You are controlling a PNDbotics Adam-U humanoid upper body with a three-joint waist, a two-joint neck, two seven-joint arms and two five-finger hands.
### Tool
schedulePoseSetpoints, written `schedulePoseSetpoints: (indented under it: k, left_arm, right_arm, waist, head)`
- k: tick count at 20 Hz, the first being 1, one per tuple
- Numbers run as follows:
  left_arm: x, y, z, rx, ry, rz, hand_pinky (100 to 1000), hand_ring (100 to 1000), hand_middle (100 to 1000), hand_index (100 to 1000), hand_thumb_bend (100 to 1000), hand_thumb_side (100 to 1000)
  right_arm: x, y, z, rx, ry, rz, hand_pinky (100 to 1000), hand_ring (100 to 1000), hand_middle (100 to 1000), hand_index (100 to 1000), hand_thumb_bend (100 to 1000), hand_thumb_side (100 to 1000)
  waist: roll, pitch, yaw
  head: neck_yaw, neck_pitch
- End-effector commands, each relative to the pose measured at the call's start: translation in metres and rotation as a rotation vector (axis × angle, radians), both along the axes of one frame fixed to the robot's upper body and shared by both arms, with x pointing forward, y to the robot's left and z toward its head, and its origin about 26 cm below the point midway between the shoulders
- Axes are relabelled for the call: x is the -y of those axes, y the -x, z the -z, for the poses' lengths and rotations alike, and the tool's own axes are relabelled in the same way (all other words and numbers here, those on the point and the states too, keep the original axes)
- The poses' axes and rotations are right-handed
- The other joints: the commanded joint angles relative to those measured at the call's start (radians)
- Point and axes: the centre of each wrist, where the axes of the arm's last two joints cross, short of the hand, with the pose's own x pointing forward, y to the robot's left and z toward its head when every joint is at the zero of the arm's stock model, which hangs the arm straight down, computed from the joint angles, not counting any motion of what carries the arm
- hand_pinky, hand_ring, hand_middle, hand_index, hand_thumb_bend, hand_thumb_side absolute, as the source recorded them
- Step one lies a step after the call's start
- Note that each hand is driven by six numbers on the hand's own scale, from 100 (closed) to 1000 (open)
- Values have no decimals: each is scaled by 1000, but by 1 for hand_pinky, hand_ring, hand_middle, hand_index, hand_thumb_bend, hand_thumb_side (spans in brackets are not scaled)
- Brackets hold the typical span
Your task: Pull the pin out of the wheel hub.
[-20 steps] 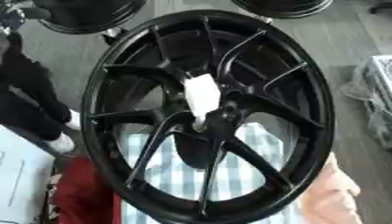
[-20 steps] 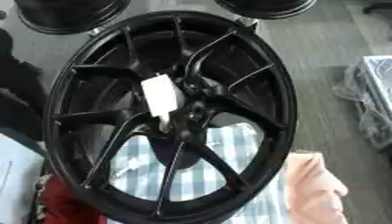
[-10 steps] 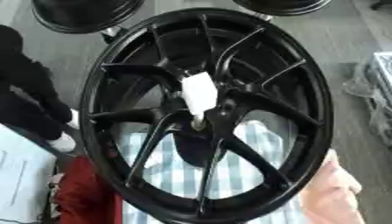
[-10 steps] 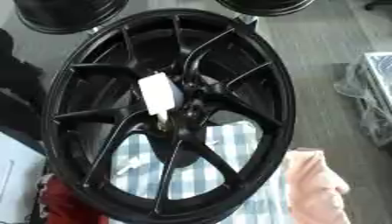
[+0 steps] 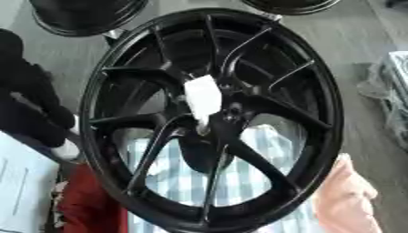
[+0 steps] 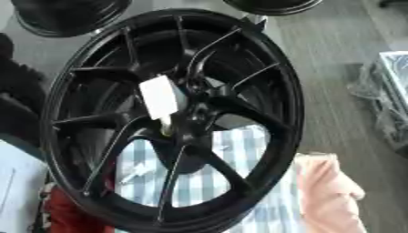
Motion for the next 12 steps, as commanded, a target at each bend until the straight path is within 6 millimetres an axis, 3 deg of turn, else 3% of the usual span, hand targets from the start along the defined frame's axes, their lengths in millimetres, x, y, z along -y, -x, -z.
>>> schedulePoseSetpoints:
  k: [1,12]
  left_arm:
    - [4,12,-16,87,-162,-28,783,795,741,814,100,572]
    - [66,30,-34,251,-502,93,792,796,757,822,100,685]
  right_arm:
    - [2,2,-12,8,54,-4,742,651,635,832,100,545]
    - [2,6,-5,-26,63,1,742,651,635,831,100,546]
  waist:
    - [-2,-28,3]
    - [3,-36,12]
  head:
    - [-9,2]
    - [-23,3]
